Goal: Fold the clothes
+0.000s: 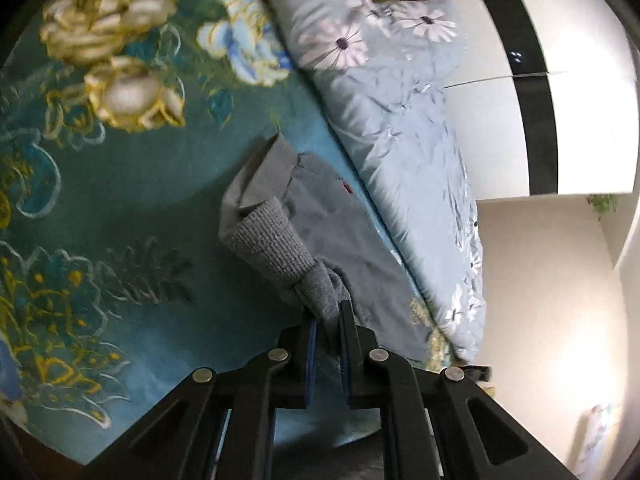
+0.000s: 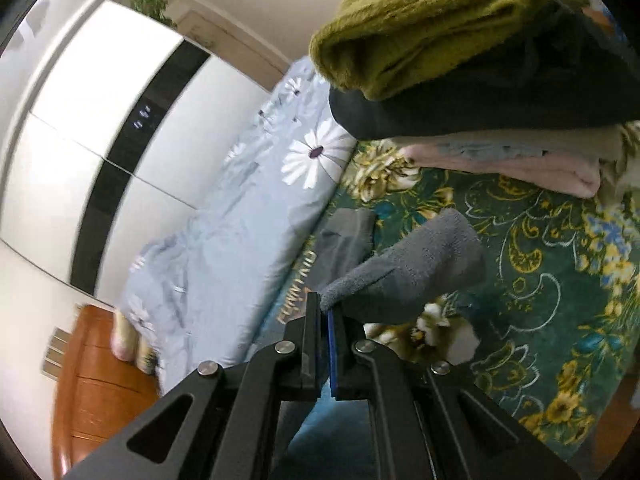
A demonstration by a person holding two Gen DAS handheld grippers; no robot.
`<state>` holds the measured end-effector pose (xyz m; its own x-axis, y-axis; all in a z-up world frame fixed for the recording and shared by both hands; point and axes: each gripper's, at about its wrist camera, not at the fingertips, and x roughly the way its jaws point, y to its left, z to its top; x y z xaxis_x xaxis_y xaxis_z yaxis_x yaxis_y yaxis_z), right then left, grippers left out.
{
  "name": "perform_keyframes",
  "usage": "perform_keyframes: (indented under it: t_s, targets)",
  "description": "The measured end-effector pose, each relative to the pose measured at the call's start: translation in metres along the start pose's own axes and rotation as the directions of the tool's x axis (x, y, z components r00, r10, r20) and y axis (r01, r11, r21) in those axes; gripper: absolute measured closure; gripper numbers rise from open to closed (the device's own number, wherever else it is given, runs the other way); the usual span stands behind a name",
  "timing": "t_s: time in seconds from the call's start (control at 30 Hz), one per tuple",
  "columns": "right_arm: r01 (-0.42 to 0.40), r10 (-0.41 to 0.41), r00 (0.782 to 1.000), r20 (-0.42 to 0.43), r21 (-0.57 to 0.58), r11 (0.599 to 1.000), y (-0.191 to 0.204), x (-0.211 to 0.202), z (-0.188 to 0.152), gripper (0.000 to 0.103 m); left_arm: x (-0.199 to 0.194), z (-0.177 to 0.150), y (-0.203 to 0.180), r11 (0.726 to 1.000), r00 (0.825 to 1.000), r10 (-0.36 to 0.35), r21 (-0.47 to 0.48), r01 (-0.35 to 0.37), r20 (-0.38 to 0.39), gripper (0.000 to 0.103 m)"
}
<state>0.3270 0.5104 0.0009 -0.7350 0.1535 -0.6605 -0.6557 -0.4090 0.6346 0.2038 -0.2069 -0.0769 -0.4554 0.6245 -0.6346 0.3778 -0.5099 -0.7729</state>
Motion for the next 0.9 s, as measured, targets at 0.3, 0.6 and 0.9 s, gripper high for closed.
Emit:
perform_keyframes:
  t_s: [0.3,0.6,0.9]
  targets:
    - [0.166,-0.168,0.984,-0.066,-0.044,0.985,0.031,0.099,0.036,0.101,0.054,0.065,-0.039,0.993,1.000,0.019,-0.118,-0.017,0.018,0.093]
    - [0.296,-0.330,0.914,-0.238,-0.166,0.941,0.063,0.268,0.065,0.101,0.130,0.125,-0.040,0.961,0.985,0.163,-0.235,-0.145,0.061,0.093]
    - [0.306,-0.371,0.874,-0.313,-0.239,0.922,0.058,0.332,0.061,0.098,0.174,0.147,-0.020,0.932,0.963,0.251,-0.294,-0.211,0.103,0.093]
